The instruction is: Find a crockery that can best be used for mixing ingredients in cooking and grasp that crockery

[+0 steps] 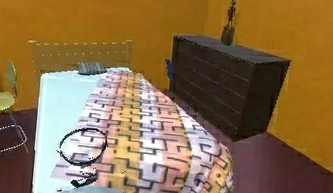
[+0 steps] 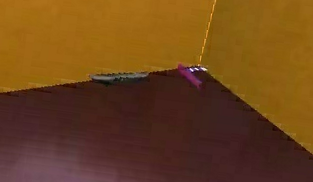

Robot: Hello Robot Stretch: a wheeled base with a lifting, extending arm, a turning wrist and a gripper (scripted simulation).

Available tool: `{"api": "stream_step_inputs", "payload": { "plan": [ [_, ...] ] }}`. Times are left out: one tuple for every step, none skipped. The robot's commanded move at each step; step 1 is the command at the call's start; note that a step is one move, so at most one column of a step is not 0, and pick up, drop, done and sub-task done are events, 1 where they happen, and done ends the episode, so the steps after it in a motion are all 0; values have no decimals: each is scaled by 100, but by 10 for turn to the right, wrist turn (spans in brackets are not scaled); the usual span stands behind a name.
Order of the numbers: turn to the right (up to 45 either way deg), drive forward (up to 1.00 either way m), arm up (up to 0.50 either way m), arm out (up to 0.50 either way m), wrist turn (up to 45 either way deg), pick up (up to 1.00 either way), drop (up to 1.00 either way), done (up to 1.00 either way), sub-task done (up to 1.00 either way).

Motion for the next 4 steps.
{"api": "stream_step_inputs", "payload": {
  "plan": [
    [-450,0,0,0,0,0,0,0,0],
    [-450,0,0,0,0,0,0,0,0],
    [-60,0,0,0,0,0,0,0,0],
    [0,55,0,0,0,0,0,0,0]
  ]
}}
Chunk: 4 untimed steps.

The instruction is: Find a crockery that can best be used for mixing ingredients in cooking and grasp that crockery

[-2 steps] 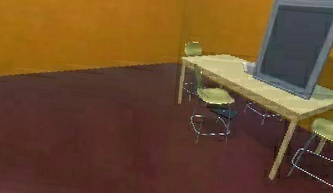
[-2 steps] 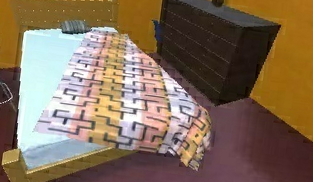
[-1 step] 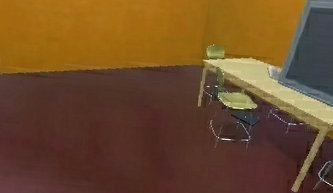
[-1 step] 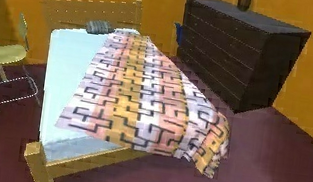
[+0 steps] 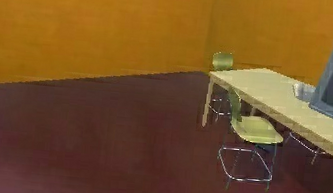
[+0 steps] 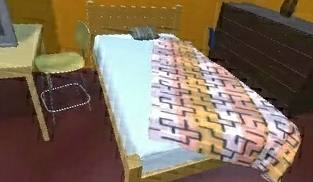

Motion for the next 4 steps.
{"api": "stream_step_inputs", "payload": {
  "plan": [
    [270,0,0,0,0,0,0,0,0],
    [0,65,0,0,0,0,0,0,0],
    [150,0,0,0,0,0,0,0,0],
    [0,30,0,0,0,0,0,0,0]
  ]
}}
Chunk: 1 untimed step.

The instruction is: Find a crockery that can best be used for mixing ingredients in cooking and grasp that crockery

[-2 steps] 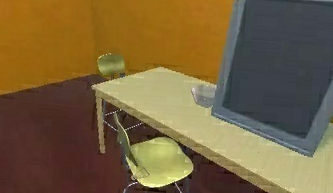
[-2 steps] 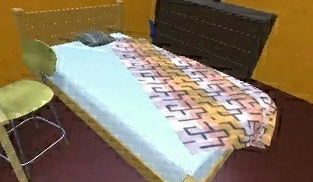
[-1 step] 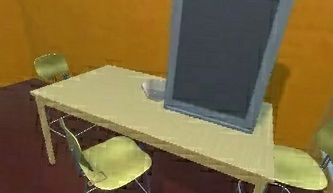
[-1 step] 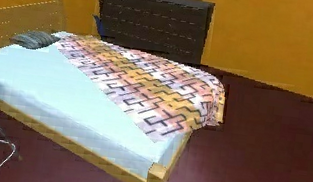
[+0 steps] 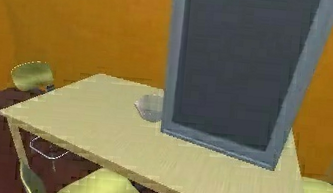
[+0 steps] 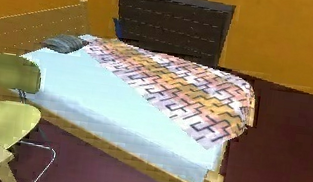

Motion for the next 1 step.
{"api": "stream_step_inputs", "payload": {
  "plan": [
    [-450,0,0,0,0,0,0,0,0]
  ]
}}
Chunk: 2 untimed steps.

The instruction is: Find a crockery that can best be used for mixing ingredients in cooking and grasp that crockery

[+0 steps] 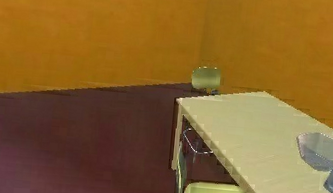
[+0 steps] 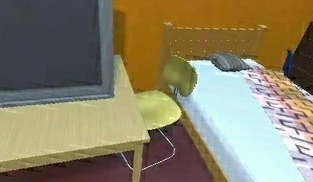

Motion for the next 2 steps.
{"api": "stream_step_inputs", "payload": {
  "plan": [
    [-420,0,0,0,0,0,0,0,0],
    [450,0,0,0,0,0,0,0,0]
  ]
}}
